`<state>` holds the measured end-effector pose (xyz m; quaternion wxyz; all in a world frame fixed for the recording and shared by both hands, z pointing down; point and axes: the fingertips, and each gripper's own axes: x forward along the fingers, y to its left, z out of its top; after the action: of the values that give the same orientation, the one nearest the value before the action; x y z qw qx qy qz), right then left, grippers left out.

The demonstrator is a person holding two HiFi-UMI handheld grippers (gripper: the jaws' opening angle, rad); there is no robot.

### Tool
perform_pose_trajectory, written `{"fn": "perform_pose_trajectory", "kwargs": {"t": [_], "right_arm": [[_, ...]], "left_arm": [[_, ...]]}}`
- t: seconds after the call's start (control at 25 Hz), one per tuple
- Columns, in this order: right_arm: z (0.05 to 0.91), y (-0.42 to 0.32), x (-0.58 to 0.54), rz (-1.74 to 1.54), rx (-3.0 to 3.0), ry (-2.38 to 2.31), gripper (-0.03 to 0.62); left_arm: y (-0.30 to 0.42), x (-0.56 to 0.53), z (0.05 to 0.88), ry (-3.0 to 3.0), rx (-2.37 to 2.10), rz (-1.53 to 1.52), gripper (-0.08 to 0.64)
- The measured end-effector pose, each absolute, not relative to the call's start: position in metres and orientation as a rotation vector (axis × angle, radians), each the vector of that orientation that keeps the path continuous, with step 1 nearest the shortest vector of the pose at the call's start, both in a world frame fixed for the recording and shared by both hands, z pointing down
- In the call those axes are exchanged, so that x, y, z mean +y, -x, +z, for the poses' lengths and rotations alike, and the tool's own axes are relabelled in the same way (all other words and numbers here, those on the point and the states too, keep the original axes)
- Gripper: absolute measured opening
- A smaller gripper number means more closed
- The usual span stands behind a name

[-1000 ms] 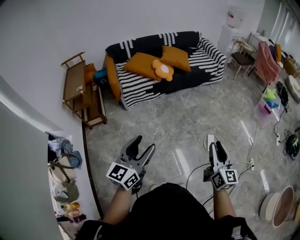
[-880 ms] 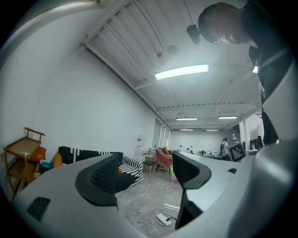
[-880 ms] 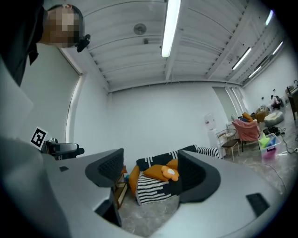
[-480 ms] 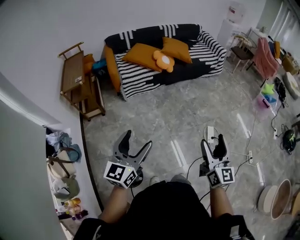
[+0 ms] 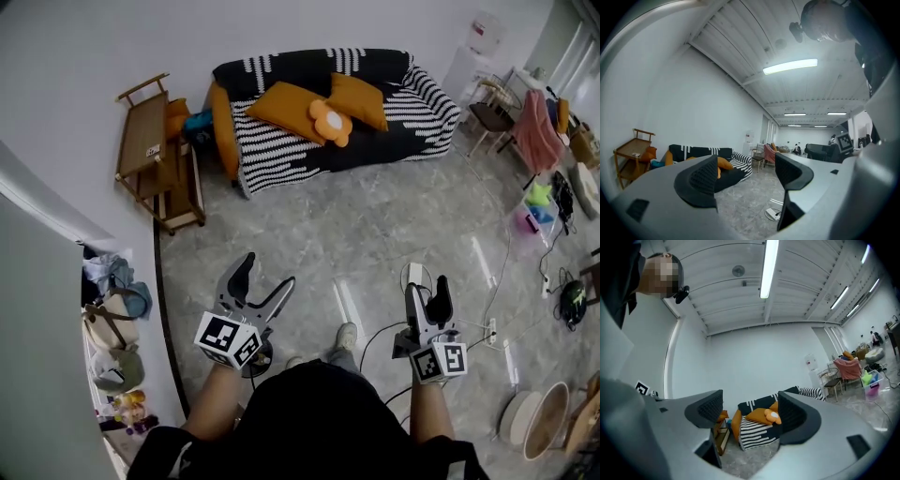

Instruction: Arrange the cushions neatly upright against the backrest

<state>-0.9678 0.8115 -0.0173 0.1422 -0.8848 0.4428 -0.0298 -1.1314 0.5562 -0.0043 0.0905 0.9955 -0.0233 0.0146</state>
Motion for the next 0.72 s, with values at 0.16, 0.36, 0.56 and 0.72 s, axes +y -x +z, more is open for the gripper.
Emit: {"fn": "perform_pose_trajectory", "kwargs": {"t": [0.16,0.36,0.56,0.72], "right_arm": [[-0.007,0.921,0.812,-0.106,1.262,2.563,0.365],[-0.013,0.863,0.803,-0.11,1.279,2.501,0.354],[-0.009,0.804,0.822,-0.101,1.292,2.543,0.339],[-0.016,0.765,0.837,-0.098,1.269,2.533,0.325]], "left_arm": [[1.097,0.554,-0.008,-2.967,-0.094,0.063,0.38],[1.041,0.553,-0.022,-2.978,-0.129,0.037,0.382],[0.98,0.567,-0.021,-2.975,-0.131,0.042,0.382],[0.935,0.578,-0.02,-2.961,-0.121,0.042,0.38]]}}
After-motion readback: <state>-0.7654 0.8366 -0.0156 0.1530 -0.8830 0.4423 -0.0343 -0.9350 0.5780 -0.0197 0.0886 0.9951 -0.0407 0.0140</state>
